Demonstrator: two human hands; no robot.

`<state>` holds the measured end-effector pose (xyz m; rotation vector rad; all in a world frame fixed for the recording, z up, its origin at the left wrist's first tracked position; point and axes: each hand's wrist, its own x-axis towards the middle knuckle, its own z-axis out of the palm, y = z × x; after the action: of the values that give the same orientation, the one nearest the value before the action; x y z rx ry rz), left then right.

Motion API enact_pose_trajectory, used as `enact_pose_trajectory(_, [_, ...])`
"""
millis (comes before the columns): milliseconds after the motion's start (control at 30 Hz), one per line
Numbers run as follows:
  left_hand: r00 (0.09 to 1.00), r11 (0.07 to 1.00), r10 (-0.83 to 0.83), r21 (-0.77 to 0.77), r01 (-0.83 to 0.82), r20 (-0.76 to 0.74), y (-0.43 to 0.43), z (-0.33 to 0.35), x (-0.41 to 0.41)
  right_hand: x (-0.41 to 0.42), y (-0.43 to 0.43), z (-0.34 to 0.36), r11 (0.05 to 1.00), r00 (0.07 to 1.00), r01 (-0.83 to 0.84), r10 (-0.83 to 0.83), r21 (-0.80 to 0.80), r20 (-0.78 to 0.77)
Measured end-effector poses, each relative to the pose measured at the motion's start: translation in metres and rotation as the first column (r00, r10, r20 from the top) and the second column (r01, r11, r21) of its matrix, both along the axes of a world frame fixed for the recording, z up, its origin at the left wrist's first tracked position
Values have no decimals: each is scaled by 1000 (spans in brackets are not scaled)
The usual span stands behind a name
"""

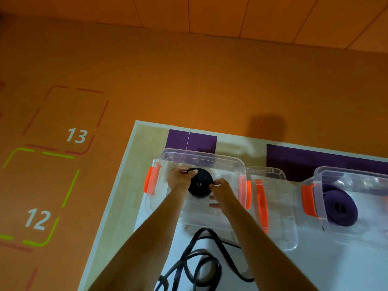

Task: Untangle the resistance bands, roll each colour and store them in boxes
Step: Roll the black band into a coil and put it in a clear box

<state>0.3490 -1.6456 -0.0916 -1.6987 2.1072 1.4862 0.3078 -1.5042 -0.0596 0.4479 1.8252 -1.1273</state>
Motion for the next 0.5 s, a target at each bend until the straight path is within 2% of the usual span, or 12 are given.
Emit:
enact_pose_trajectory(133, [1000, 1000, -4, -15, 5, 16, 0, -5, -5, -4, -4, -8, 1000, 1000, -3, 3, 18, -5])
enact_pose_trajectory(367, [995, 992, -73, -101, 80, 67, 7, 1, 2, -5, -7, 2, 983, 987, -144, 151, 110, -55])
enact_pose_trajectory(500, [961, 951, -250, -158, 267, 116, 3, 19, 4, 8, -2, 40, 992, 976, -119, 110, -37, -189])
